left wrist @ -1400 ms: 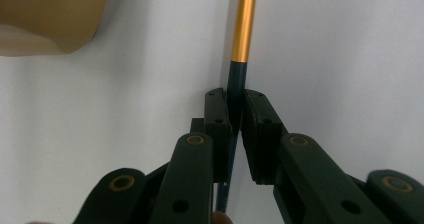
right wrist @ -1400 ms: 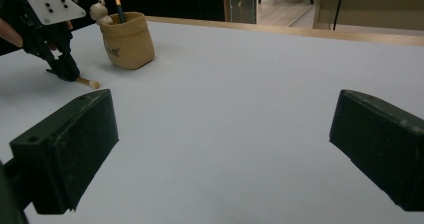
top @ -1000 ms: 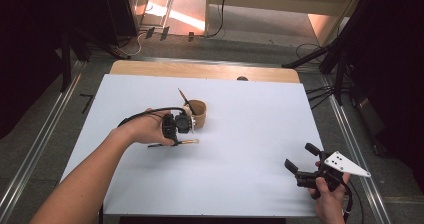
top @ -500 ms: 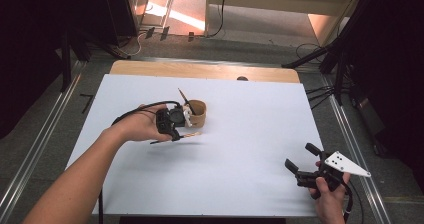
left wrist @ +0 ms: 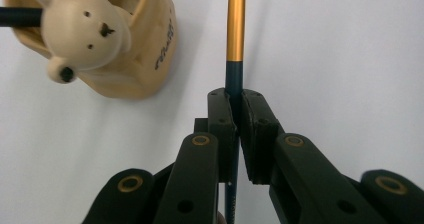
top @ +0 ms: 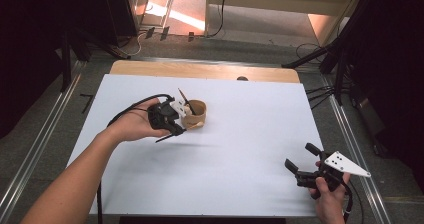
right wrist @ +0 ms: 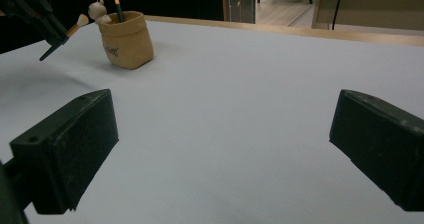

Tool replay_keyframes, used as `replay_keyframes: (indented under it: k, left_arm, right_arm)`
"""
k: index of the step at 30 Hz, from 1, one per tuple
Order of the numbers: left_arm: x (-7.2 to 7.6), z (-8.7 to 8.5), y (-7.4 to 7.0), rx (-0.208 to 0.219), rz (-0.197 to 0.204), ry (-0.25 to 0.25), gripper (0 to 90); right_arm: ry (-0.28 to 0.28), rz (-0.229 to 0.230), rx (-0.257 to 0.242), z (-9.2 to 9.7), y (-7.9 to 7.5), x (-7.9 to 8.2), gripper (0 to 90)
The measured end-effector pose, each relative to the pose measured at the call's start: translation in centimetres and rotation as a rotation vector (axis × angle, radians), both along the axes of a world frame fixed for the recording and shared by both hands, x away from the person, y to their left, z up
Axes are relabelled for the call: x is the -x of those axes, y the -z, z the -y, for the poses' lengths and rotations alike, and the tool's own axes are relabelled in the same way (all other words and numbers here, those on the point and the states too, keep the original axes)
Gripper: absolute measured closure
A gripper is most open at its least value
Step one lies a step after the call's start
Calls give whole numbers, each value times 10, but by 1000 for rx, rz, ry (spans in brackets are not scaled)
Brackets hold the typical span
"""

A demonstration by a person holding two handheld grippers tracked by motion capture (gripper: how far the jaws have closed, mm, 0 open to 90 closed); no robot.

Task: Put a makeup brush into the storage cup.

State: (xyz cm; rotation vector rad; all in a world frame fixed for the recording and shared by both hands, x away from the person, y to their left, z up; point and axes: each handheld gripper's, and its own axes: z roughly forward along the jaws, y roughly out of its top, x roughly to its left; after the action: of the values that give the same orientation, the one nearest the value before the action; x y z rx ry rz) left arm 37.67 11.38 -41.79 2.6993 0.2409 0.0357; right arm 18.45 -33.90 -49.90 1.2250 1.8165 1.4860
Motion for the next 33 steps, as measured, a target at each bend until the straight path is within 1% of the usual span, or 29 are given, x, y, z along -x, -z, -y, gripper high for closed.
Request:
replay_keyframes:
  k: [1, 3, 4, 7, 8, 10, 12, 16, 21, 26, 32, 33]
  left_arm:
    - [0, -1, -1, 11, 2, 1, 848]
    - [0, -3, -2, 41, 4, -10, 847]
    - [0, -4, -3, 65, 3, -21, 848]
    - [0, -7, -5, 103, 7, -33, 847]
    - [0, -8, -6, 127, 14, -42, 847]
    - [0, -10, -8, 160, 16, -53, 848]
    - [-1, -12, -10, 185, 20, -63, 847]
    - [0, -12, -13, 218, 17, -68, 847]
    - [-1, -12, -18, 263, 24, -84, 847]
    - [-1, -12, -19, 293, 20, -93, 847]
    - [-2, -14, -18, 326, 23, -112, 847]
    - [-1, -14, -18, 337, 25, -120, 847]
  right_arm:
    - [0, 0, 0, 0, 0, 0, 0]
    - [0, -1, 1, 0, 0, 0, 0]
    - [1, 0, -1, 0, 0, 0, 0]
    - [1, 2, -1, 0, 0, 0, 0]
    - [1, 2, -1, 0, 0, 0, 0]
    - [2, 2, -1, 0, 0, 0, 0]
    - [4, 3, 1, 0, 0, 0, 0]
    - [11, 3, 1, 0, 0, 0, 0]
    - [17, 0, 1, 0, 0, 0, 0]
    - [9, -2, 14, -2, 0, 0, 0]
    - [9, 0, 12, -2, 0, 0, 0]
    - [9, 1, 13, -2, 0, 0, 0]
